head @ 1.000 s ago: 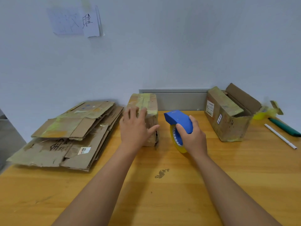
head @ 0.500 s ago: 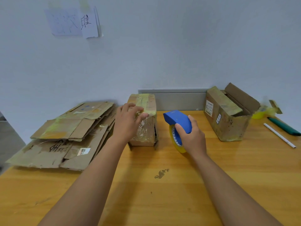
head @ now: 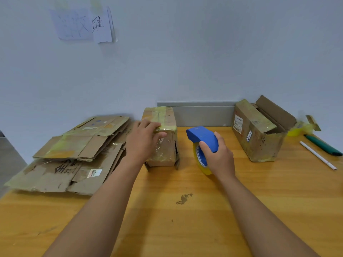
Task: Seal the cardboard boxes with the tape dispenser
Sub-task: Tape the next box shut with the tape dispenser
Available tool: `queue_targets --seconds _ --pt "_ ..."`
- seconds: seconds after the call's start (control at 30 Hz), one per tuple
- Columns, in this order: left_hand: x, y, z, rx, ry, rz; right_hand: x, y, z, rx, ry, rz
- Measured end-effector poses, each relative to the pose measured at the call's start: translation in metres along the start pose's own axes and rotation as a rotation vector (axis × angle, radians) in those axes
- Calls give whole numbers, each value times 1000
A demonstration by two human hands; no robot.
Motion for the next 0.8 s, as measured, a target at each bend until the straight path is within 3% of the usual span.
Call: queue_targets --seconds 0.27,0.37,0.63,0.8 --pt "1 0 1 -11 152 91 0 0 -1 -2 9 -4" --pt "-5 -2 12 -78 236 51 1 -1 -2 5 15 0" --pt "-23 13 -4 -81 175 -158 1 -1 -1 -2 20 -1" --pt "-8 18 -19 1 141 57 0 -1 1 -3 20 -1"
Point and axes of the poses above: each hand's wrist, its own y-axis away from the middle knuckle, its own x-axis out of the palm, z = x × y, the point moved 8 cm from there along -y, towards the middle knuckle, and after that the axes turned 14 degrees about -x, right-handed, at the moved point
